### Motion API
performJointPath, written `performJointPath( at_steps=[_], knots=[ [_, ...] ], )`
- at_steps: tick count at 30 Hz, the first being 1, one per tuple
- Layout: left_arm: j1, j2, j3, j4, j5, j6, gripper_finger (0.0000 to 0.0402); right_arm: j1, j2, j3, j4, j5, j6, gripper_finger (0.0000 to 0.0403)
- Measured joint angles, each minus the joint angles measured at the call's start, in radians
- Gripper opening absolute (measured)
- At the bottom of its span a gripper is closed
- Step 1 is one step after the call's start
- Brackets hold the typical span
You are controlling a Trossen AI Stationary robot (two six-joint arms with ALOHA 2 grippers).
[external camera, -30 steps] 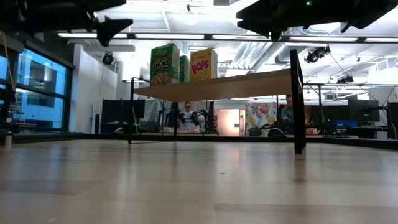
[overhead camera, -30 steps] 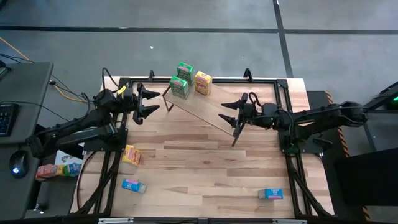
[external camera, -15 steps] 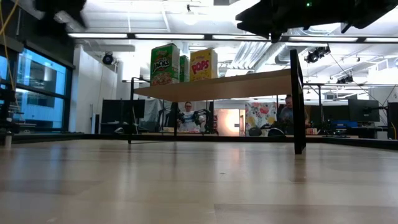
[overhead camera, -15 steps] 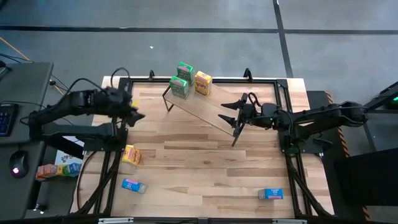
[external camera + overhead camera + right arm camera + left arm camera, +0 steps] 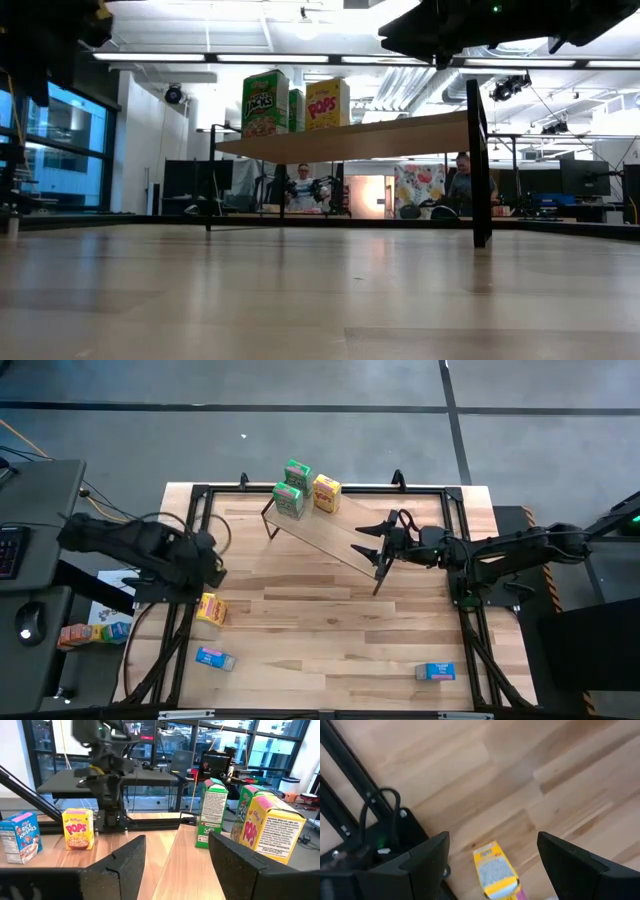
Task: Stack cereal on shelf
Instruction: Put the yellow cereal box on the shelf aligned with the other yellow cereal box
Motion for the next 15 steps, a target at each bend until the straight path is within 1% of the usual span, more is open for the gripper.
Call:
performJointPath(
  at_steps=[3, 6, 11, 15],
  knots=[
    [-0.1, 0.058, 0.0, 0.0, 0.023, -0.076, 0.0294, 0.0, 0.0, 0.0, 0.0, 0.0, -0.006, 0.0209],
    [-0.209, 0.1, -0.001, -0.001, 0.038, -0.184, 0.0294, 0.0, 0.0, 0.0, 0.0, 0.0, -0.006, 0.0209],
    [-0.388, 0.136, -0.001, -0.005, 0.04, -0.396, 0.0294, 0.0, 0.0, 0.0, -0.001, 0.0, 0.0, 0.0209],
    [-0.486, 0.145, -0.001, -0.011, 0.03, -0.534, 0.0294, 0.0, 0.0, 0.0, -0.001, 0.0, 0.029, 0.0209]
  ],
)
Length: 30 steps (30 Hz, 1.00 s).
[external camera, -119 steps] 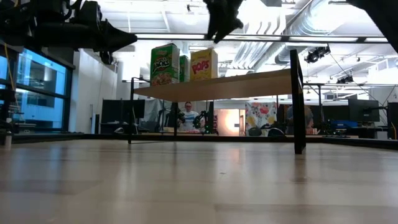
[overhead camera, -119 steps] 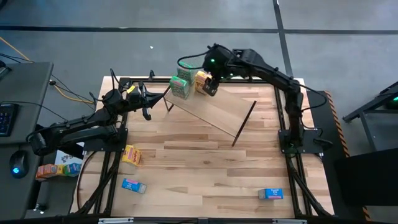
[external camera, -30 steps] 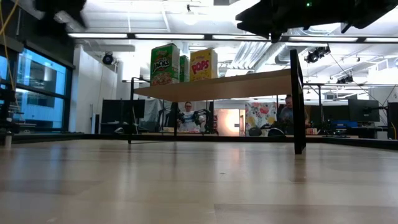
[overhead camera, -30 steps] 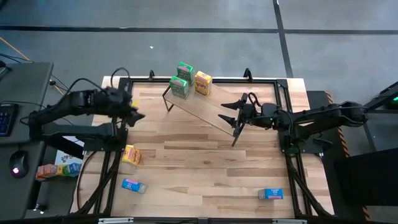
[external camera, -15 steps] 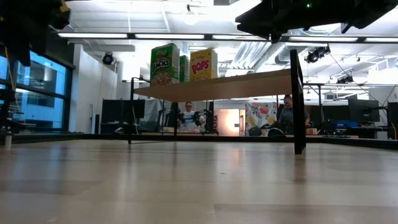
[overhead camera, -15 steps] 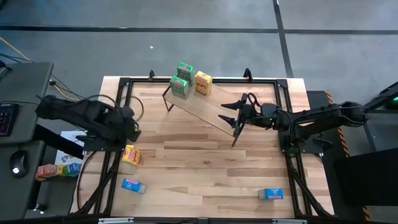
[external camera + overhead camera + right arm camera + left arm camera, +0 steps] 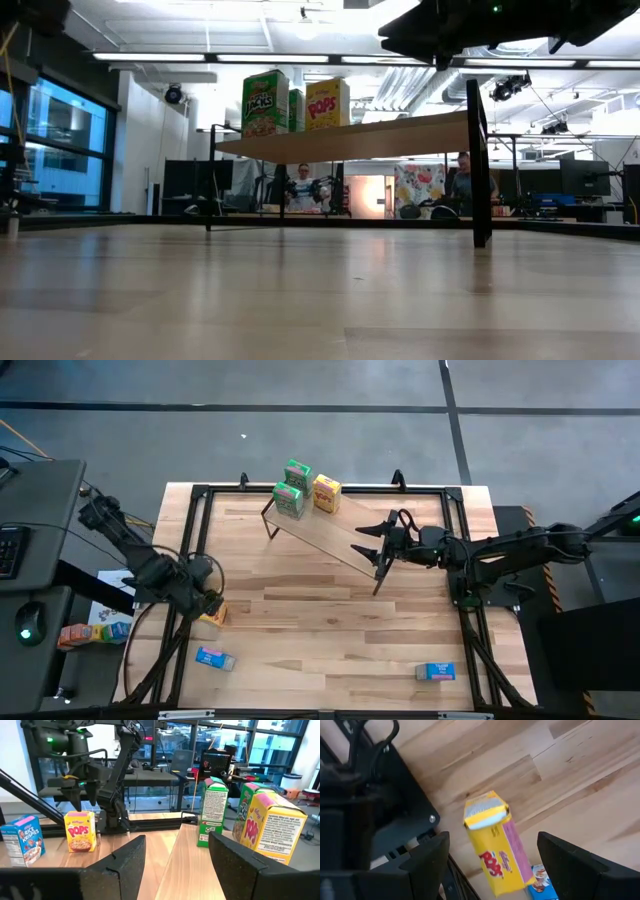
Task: Stack cereal on shelf
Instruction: Put the yellow cereal box on the shelf aligned with the other yellow cereal box
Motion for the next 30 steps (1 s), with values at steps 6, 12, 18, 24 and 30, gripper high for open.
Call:
performJointPath(
  at_steps=[6, 12, 18, 24, 30],
  knots=[
    [-0.1, 0.034, 0.0, 0.003, 0.011, -0.141, 0.0294, 0.0, 0.0, 0.0, -0.017, 0.0, 0.034, 0.0209],
    [-0.13, 0.088, 0.0, 0.008, 0.008, -0.169, 0.0294, 0.0, 0.0, 0.0, -0.029, 0.0, 0.057, 0.0209],
    [-0.13, 0.121, 0.0, 0.059, -0.007, -0.168, 0.0294, 0.0, 0.0, 0.0, -0.03, 0.0, 0.07, 0.0209],
    [-0.13, 0.14, -0.032, 0.074, -0.009, -0.171, 0.0294, 0.0, 0.0, 0.0, -0.042, 0.0, 0.078, 0.0209],
    [-0.13, 0.134, -0.146, 0.215, 0.026, -0.176, 0.0294, 0.0, 0.0, 0.0, -0.043, 0.0, 0.078, 0.0209]
  ],
)
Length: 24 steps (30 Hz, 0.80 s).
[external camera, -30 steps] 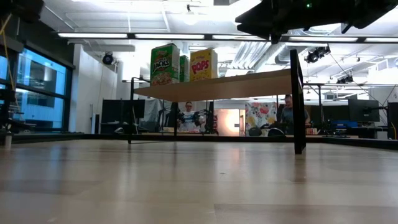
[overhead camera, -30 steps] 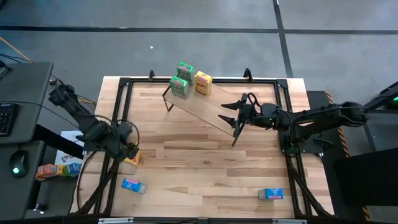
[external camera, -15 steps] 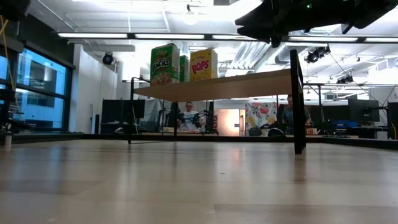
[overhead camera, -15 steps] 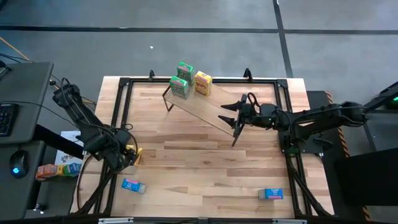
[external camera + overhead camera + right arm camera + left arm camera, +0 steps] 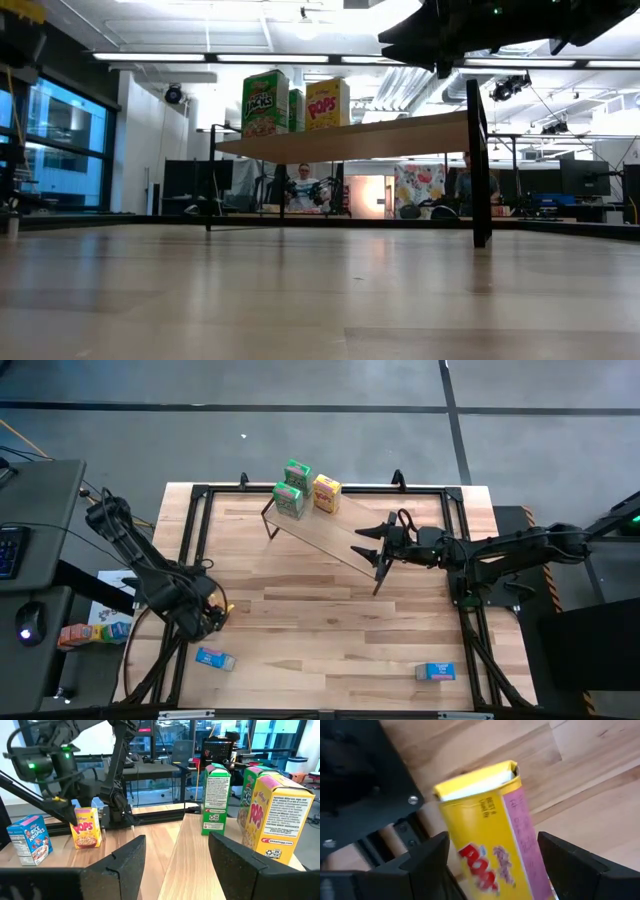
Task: Stack cereal on shelf
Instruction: Put the yellow cereal box on the shelf aligned with the other yellow cereal box
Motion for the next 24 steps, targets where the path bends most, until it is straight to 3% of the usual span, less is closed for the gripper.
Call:
performJointPath(
  at_steps=[13, 17, 24],
  knots=[
    [0.0, 0.0, -0.028, 0.024, -0.026, 0.008, 0.0284, 0.0, 0.0, 0.0, 0.0, 0.0, 0.002, 0.0209],
    [0.0, 0.0, -0.028, 0.023, -0.026, 0.0, 0.0249, 0.0, 0.0, 0.0, 0.001, 0.0, 0.003, 0.0209],
    [0.017, 0.0, -0.028, 0.023, -0.027, 0.006, 0.0152, 0.0, 0.0, 0.0, 0.001, 0.0, 0.003, 0.0209]
  ],
)
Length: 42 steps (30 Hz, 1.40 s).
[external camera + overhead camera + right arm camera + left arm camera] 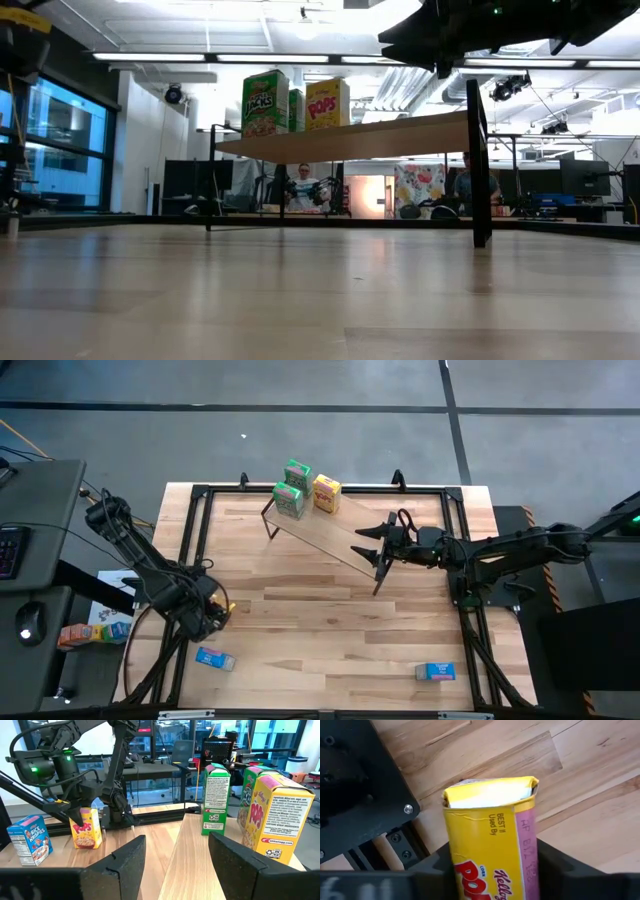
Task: Stack cereal on shelf
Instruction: Put the yellow cereal box on the shelf aligned with the other yellow cereal box
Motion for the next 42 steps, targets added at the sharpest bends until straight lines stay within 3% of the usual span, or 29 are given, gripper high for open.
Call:
performJointPath(
  at_steps=[5, 12, 18, 23, 30, 33, 37, 42],
  knots=[
    [0.029, -0.001, 0.019, -0.006, -0.011, 0.059, 0.0105, 0.0, 0.0, 0.0, 0.0, 0.0, 0.0, 0.0209],
    [0.123, -0.043, 0.166, -0.024, -0.148, 0.287, 0.0103, 0.0, 0.0, 0.0, 0.001, 0.0, 0.0, 0.0209],
    [0.271, -0.017, 0.392, -0.004, -0.237, 0.716, 0.0102, 0.0, 0.0, 0.0, 0.014, 0.0, 0.0, 0.0209],
    [0.41, 0.103, 0.611, 0.0, -0.255, 1.171, 0.0099, 0.0, 0.0, 0.0, 0.023, 0.0, 0.0, 0.0209],
    [0.604, 0.309, 0.909, 0.001, -0.372, 1.744, 0.01, 0.0, 0.0, 0.0, 0.02, 0.0, 0.0, 0.0209],
    [0.686, 0.4, 1.023, 0.012, -0.362, 1.909, 0.01, 0.0, 0.0, 0.0, 0.015, 0.0, 0.0, 0.0209],
    [0.78, 0.509, 1.136, 0.026, -0.268, 2.093, 0.01, 0.0, 0.0, 0.0, 0.009, 0.0, 0.001, 0.0209],
    [0.867, 0.599, 1.172, 0.017, -0.177, 2.316, 0.01, 0.001, 0.0, 0.0, -0.006, 0.0, 0.023, 0.0209]
  ],
)
